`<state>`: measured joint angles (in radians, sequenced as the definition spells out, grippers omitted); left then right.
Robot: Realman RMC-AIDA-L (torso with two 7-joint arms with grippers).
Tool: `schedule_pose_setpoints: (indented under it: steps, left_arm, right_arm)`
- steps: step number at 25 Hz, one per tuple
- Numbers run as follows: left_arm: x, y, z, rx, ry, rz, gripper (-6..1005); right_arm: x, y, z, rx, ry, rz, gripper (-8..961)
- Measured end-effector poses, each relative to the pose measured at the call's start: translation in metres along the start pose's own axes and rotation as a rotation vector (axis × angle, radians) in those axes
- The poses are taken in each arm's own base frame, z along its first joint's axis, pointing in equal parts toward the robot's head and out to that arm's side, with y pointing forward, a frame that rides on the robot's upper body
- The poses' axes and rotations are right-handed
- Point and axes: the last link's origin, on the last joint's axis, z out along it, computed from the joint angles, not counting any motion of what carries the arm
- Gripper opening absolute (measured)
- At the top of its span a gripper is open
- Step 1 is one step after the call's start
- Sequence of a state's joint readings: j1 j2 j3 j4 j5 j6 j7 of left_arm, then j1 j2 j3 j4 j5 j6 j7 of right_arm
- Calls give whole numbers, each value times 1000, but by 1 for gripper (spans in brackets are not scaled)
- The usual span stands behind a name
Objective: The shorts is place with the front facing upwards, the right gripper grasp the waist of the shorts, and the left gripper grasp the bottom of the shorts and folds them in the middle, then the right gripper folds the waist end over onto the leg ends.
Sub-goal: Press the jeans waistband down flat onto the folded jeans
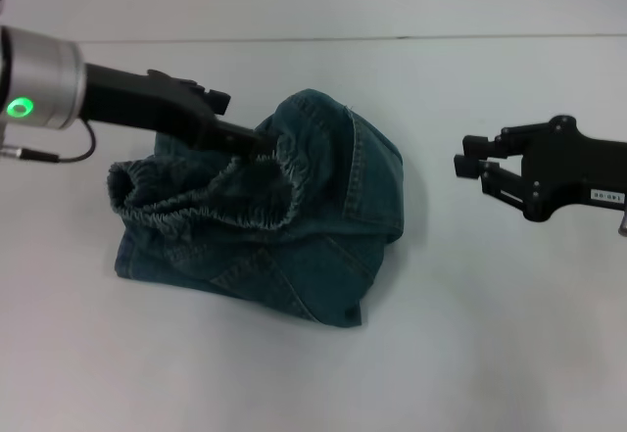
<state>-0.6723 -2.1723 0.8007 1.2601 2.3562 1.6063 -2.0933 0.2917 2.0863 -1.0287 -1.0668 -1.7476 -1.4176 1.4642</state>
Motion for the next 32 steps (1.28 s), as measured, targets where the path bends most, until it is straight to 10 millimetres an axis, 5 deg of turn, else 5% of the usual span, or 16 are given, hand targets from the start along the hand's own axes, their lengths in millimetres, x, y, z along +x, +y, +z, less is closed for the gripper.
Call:
schedule_pose_setpoints:
  steps: [4, 16, 24, 32]
  left_arm:
    - [17, 6, 5, 9, -49, -47, 931]
    - [48, 32, 32, 113, -195, 17, 946]
    - [51, 41, 52, 158, -239, 89, 944]
    - [45, 29, 63, 274, -305, 123, 943]
  right_arm:
    - [9, 1, -3, 13, 13, 23, 291]
    - [23, 2, -8, 28, 15, 46, 528]
    - [26, 3, -9, 29, 12, 51, 595]
    - [27, 3, -6, 22, 13, 60, 592]
